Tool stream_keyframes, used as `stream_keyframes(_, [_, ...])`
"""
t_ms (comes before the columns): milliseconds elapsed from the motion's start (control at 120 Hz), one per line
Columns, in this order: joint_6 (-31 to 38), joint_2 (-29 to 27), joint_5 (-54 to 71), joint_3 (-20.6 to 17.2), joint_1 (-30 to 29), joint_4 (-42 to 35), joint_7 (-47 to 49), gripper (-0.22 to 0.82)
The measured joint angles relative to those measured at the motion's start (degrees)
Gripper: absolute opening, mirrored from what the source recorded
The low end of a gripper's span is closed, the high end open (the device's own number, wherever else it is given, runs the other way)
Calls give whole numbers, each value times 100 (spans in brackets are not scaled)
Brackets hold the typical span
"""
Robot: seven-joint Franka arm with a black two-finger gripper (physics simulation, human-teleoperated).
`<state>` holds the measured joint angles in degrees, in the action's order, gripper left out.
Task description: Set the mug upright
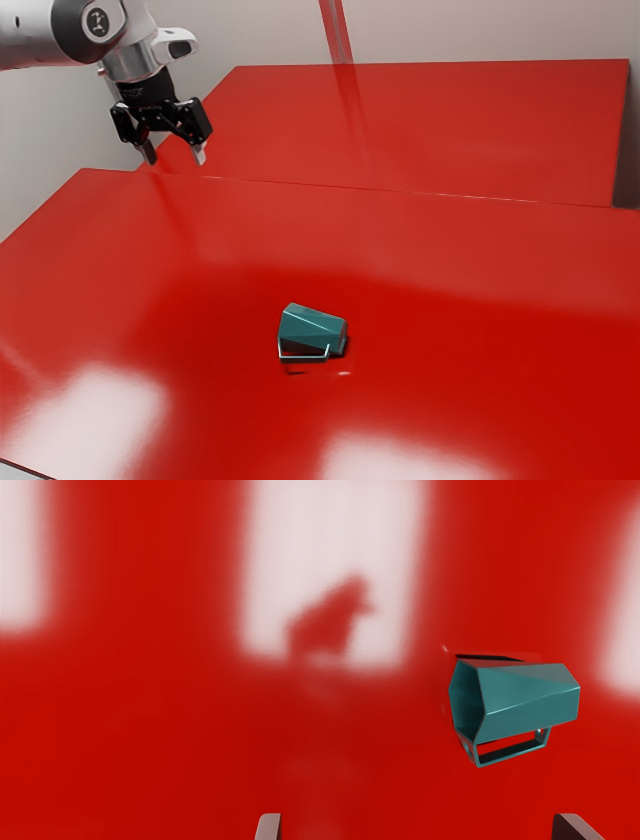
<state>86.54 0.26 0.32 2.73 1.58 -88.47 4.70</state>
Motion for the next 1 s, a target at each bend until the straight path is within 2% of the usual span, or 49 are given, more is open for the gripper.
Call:
stream_keyframes(275, [27,18,-44,4,23,-52,14,59])
stream_keyframes(542, [948,-352,-529,104,81,-1300,-164,59])
stream_keyframes(733, [1696,-376,-1366,376,-17,-1998,-502,58])
stream_keyframes(1000, [2571,-590,-2489,413,-46,-3084,-1055,58])
